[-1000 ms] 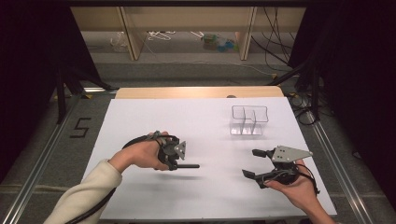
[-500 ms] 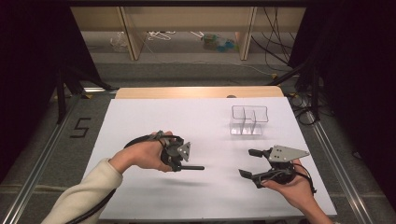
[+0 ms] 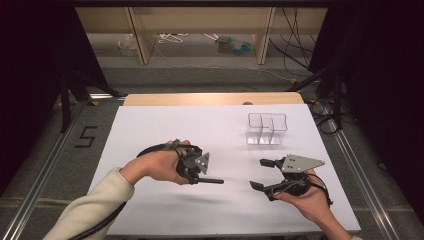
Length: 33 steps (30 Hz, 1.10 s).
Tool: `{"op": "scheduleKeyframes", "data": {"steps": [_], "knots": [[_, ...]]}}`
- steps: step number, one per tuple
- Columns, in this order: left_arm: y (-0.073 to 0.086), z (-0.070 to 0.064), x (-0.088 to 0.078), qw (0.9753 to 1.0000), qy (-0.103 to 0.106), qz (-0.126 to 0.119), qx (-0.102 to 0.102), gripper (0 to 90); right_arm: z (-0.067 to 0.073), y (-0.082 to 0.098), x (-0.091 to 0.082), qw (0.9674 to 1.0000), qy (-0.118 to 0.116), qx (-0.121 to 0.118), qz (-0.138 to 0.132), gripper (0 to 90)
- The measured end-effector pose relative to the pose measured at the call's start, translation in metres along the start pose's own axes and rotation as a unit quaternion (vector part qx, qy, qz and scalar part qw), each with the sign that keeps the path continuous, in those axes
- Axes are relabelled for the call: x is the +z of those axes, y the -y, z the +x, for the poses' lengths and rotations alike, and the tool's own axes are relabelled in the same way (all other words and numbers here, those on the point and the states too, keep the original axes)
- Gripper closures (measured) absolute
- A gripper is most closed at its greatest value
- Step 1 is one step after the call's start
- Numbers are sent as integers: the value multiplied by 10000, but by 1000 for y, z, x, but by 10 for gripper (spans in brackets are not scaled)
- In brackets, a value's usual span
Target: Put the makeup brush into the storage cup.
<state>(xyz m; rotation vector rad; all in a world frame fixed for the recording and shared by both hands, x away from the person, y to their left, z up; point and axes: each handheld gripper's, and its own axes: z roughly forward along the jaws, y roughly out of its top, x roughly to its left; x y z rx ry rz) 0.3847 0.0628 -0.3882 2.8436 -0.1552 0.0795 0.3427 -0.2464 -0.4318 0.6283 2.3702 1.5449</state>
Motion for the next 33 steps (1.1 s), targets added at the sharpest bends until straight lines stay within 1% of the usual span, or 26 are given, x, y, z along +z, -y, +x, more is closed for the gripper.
{"op": "scheduleKeyframes", "data": {"steps": [1,2,3,4,5,6,7,8,9,10,11,12,13,14,15,16,22,23,24,25,26,27,28,33], "knots": [[-1,-3,2,9998,17,-120,-160,779,0,0,1,10000,-14,-4,21,199],[-3,-2,0,9999,-31,-46,-123,779,1,0,3,10000,-22,20,10,200],[-3,-2,0,9999,-31,-46,-123,779,1,-1,5,10000,-62,18,-36,201],[-7,-3,0,9999,-21,-76,-128,778,2,-1,5,9999,-101,19,29,203],[-9,-2,-1,10000,-14,14,-16,779,3,-2,7,9999,-149,24,23,205],[-11,-2,-1,10000,-29,9,14,779,3,-2,8,9999,-140,-5,42,205],[-13,-3,-1,10000,-23,-27,4,779,5,-3,10,9998,-204,0,36,206],[-15,-4,0,9999,16,-138,-47,779,6,-3,13,9998,-217,-9,-5,207],[-17,-4,-1,9999,18,-101,-33,779,6,-4,14,9996,-267,-27,65,208],[-19,-4,-2,10000,5,-87,14,779,8,-5,14,9996,-260,-15,147,210],[-21,-3,-2,9999,-3,-25,98,779,8,-5,17,9995,-308,-32,63,213],[-23,-4,-2,9999,-5,-104,36,779,9,-5,18,9993,-356,-34,89,213],[-25,-3,-2,9999,-2,-109,62,779,9,-5,20,9992,-386,-35,76,214],[-27,-3,-2,9999,-15,-121,78,779,10,-5,22,9993,-362,-32,45,215],[-29,-3,-3,9999,2,-138,92,779,10,-6,21,9992,-358,-50,153,217],[-31,-3,-3,9998,4,-133,125,779,11,-6,23,9991,-419,-51,99,218],[-40,-3,-4,9996,-30,-143,241,779,14,-7,28,9984,-549,-76,98,235],[-42,-3,-4,9995,-43,-157,261,779,15,-7,30,9985,-538,-48,19,237],[-43,-3,-4,9995,-21,-170,262,779,15,-7,29,9983,-574,-85,110,241],[-44,-3,-4,9994,-25,-159,292,779,16,-7,30,9980,-615,-91,115,241],[-45,-3,-4,9994,-24,-166,300,779,16,-7,30,9981,-591,-112,153,243],[-46,-3,-4,9993,-40,-179,341,779,17,-7,31,9978,-632,-95,150,248],[-47,-3,-4,9992,0,-189,339,779,17,-7,32,9977,-658,-101,158,253],[-53,-3,-3,9990,-8,-166,412,779,18,-8,34,9974,-685,-135,187,303]]}}
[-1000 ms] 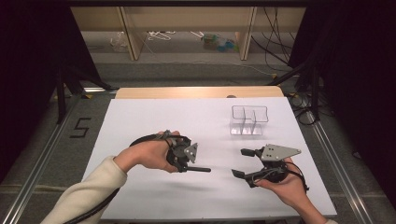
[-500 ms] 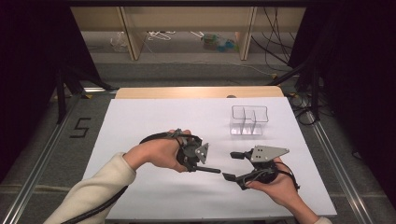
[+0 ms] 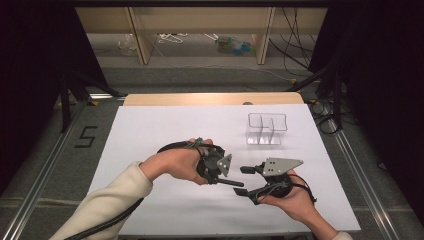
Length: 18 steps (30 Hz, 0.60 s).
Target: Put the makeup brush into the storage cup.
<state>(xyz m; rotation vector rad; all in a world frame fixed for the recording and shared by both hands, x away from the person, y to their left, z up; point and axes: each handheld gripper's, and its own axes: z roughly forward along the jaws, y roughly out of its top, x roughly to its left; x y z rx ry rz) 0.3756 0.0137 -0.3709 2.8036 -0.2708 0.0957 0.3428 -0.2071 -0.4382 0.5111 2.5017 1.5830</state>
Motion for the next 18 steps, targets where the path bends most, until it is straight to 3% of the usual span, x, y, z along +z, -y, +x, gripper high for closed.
{"op": "scheduleKeyframes", "data": {"steps": [6,8,12,18], "knots": [[-5,0,4,10000,42,25,52,778,-1,2,3,9999,-109,54,48,419],[-6,0,4,10000,40,40,65,778,0,1,2,9999,-70,48,119,474],[-8,1,5,9999,48,36,81,779,-1,2,3,9997,-213,83,79,597],[-11,1,7,9999,32,22,99,779,-1,1,3,9996,-261,69,63,678]]}}
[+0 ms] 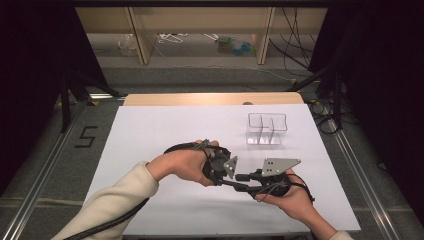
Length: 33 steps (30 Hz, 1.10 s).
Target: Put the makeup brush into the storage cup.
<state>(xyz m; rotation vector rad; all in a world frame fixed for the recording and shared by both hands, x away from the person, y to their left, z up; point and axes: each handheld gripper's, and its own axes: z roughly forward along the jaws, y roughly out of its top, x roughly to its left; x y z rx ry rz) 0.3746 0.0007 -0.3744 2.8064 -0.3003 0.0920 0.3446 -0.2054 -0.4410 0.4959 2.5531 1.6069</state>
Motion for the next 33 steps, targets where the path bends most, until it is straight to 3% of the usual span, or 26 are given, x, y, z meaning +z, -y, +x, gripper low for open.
{"op": "scheduleKeyframes", "data": {"steps": [9,16,22,28,33], "knots": [[-5,0,-1,9999,-26,-15,102,778,2,1,2,9999,-95,-18,-108,781],[-6,-1,-2,9999,-35,-47,136,777,3,1,0,9998,-172,-25,-13,792],[-5,-2,-2,9998,-45,-130,125,774,5,-1,-2,9999,-96,-75,72,795],[0,-3,-3,9994,-204,-274,15,744,8,-2,-4,9999,2,-52,117,797],[11,-3,-11,9972,-533,-513,-105,620,6,0,-4,9999,92,-16,97,796]]}}
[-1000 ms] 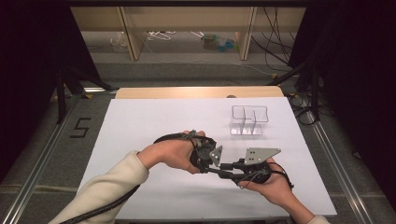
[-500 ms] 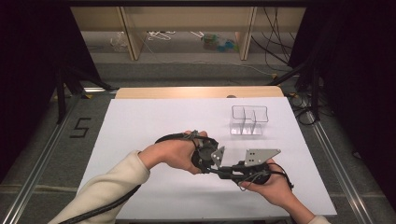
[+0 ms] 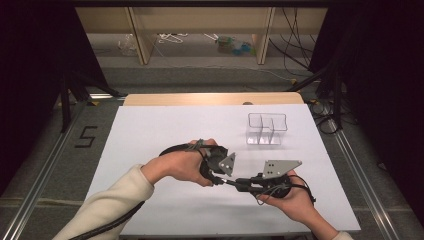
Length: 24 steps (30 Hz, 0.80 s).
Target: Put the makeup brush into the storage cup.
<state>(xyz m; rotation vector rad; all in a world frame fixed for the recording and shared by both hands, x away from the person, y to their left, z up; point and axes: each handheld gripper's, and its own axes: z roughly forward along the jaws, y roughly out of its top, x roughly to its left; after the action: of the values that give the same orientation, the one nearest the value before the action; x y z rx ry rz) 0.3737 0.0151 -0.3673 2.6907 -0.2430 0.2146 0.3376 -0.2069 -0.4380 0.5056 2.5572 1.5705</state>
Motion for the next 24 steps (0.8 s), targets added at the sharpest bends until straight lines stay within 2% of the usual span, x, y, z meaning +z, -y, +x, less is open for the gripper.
{"op": "scheduleKeyframes", "data": {"steps": [2,5,7,8,10,11,12,14,15,17,18,19,20,21,24], "knots": [[7,0,-6,9994,-172,-252,-147,532,-2,-1,-4,10000,48,15,45,797],[19,-1,-14,9968,-410,-596,-344,407,-4,0,-8,9999,141,67,-14,796],[28,-3,-18,9940,-567,-774,-533,346,-6,0,-10,9998,182,95,-34,796],[33,-4,-20,9922,-636,-871,-632,310,-6,1,-10,9996,246,78,-132,796],[42,-5,-23,9877,-754,-1066,-856,283,-7,0,-13,9996,252,99,-79,796],[42,-5,-23,9877,-754,-1066,-856,271,-7,0,-13,9996,252,99,-79,796],[51,-7,-26,9829,-883,-1242,-1035,258,-8,0,-16,9994,308,111,-136,796],[59,-7,-27,9790,-921,-1384,-1182,244,-9,1,-17,9992,348,115,-178,796],[63,-9,-27,9746,-966,-1530,-1323,241,-9,1,-19,9991,366,144,-145,796],[71,-11,-26,9687,-1022,-1699,-1496,230,-9,1,-20,9988,412,160,-197,796],[75,-12,-26,9665,-1090,-1739,-1543,228,-10,1,-21,9988,375,166,-259,796],[75,-12,-26,9665,-1090,-1739,-1543,226,-10,1,-21,9988,375,166,-259,796],[82,-15,-24,9583,-1141,-1941,-1757,223,-10,1,-23,9984,449,179,-293,796],[85,-16,-23,9550,-1159,-2009,-1847,222,-10,1,-24,9981,476,198,-332,796],[92,-22,-18,9489,-1268,-2117,-1967,219,-11,1,-25,9973,517,215,-469,796]]}}
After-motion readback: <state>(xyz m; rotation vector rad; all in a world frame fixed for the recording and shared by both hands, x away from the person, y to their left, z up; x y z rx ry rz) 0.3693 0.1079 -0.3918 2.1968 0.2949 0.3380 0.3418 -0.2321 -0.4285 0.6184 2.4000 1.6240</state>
